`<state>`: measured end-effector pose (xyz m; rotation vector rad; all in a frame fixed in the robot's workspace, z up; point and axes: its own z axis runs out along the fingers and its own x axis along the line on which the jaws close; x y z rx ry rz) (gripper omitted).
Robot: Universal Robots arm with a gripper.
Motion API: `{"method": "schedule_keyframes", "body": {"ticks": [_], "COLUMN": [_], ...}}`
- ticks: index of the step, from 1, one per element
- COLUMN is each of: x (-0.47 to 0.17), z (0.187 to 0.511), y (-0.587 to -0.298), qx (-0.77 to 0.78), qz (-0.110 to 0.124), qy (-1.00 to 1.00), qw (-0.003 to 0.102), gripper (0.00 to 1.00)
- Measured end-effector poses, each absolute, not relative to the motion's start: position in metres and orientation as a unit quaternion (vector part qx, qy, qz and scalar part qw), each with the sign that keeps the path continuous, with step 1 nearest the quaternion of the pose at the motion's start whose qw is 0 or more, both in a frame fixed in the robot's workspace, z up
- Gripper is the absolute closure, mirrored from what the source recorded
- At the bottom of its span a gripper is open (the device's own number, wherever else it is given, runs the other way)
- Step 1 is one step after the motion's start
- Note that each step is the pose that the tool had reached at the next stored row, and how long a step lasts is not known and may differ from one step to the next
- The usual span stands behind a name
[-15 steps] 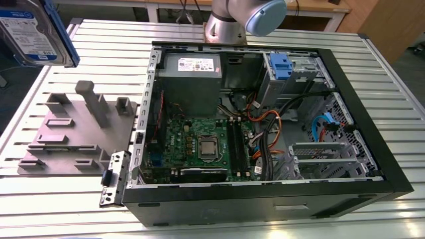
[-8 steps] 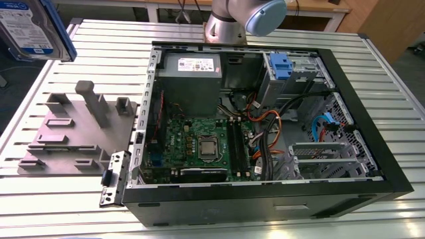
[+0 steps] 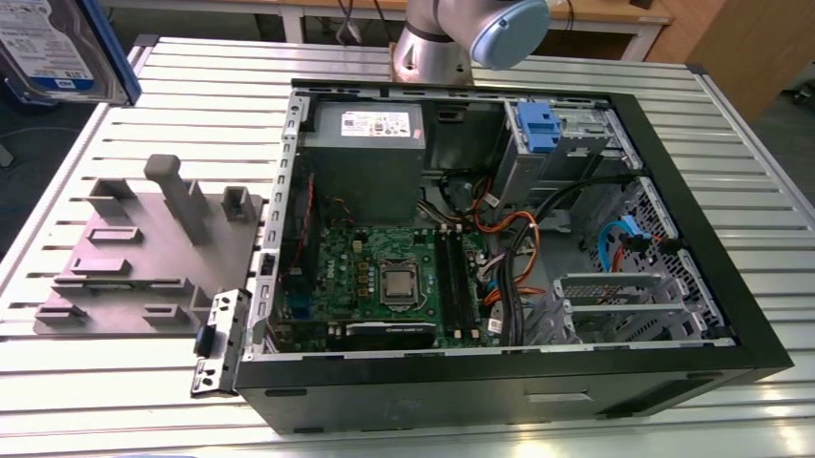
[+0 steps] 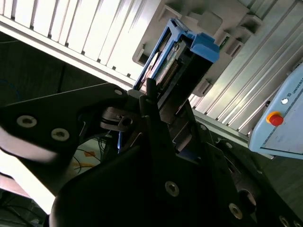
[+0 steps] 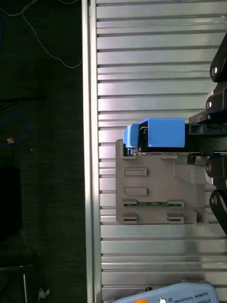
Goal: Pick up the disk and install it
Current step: 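Pick up the disk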
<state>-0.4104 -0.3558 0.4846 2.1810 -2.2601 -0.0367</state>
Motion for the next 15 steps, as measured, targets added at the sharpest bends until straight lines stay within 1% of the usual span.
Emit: {"method": "schedule_keyframes", "body": {"ticks": [15], "x": [-0.410], "z": [0.513], "y": [-0.356], "qx": [0.694], "qz": [-0.012], "qy": [-0.720], "qw": [0.000], "gripper": [0.65]}}
